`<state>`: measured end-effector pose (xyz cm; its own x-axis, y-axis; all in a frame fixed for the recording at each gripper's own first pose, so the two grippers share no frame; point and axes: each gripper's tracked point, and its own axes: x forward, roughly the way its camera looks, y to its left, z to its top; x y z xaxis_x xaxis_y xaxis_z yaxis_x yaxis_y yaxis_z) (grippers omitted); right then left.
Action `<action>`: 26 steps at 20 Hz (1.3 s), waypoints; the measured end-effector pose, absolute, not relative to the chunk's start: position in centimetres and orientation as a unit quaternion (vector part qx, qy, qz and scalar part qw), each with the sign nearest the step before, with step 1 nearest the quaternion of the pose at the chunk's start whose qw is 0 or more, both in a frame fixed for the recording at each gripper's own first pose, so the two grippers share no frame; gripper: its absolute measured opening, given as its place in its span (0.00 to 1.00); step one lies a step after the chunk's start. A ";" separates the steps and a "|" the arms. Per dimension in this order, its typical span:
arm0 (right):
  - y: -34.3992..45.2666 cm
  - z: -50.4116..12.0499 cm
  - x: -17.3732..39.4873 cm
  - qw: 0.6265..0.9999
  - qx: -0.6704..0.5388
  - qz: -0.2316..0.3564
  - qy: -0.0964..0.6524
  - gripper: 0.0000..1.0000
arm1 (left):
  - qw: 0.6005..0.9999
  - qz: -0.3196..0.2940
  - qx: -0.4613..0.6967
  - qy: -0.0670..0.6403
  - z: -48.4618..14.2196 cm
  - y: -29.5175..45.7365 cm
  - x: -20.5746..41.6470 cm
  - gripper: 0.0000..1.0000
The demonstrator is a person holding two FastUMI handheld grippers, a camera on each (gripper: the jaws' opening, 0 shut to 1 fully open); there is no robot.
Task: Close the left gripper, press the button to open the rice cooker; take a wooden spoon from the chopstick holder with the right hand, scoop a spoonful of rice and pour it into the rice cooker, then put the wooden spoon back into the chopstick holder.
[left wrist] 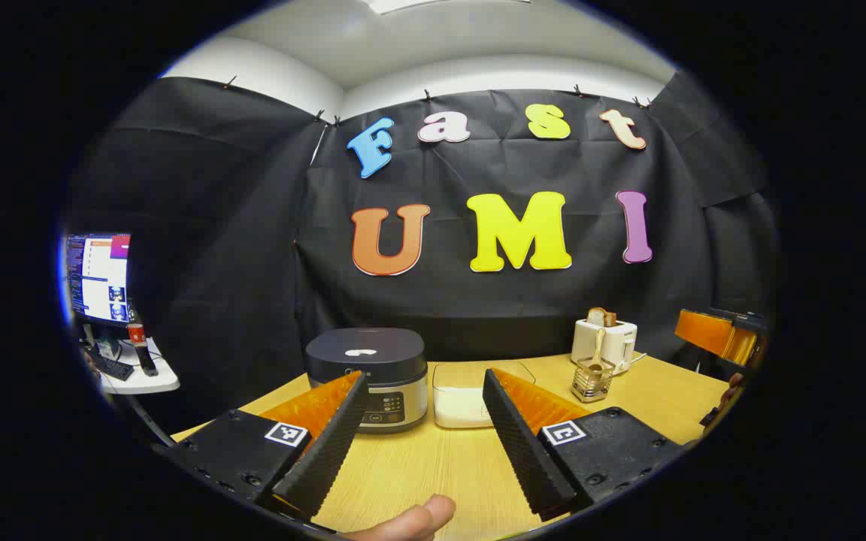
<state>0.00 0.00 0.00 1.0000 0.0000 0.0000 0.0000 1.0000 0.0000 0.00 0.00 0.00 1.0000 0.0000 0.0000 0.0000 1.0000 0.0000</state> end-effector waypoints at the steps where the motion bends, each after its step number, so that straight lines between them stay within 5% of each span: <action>1: 0.3 0.0 -0.1 1.000 -0.017 0.002 -0.006 0.92 | 1.000 0.009 -0.005 0.000 -0.3 0.8 0.3 0.97; 18: -2.6 -0.1 0.7 0.995 -0.074 -0.067 -0.001 0.95 | 0.999 0.037 0.001 0.012 -0.4 3.6 2.3 0.94; 23: -3.0 0.8 0.7 0.995 -0.073 -0.060 -0.016 0.95 | 0.999 0.034 0.021 0.035 1.8 5.1 6.7 0.73; 26: -3.2 1.4 0.1 0.998 -0.051 -0.043 -0.018 0.95 | 0.996 0.035 0.029 0.072 1.5 6.5 10.4 0.43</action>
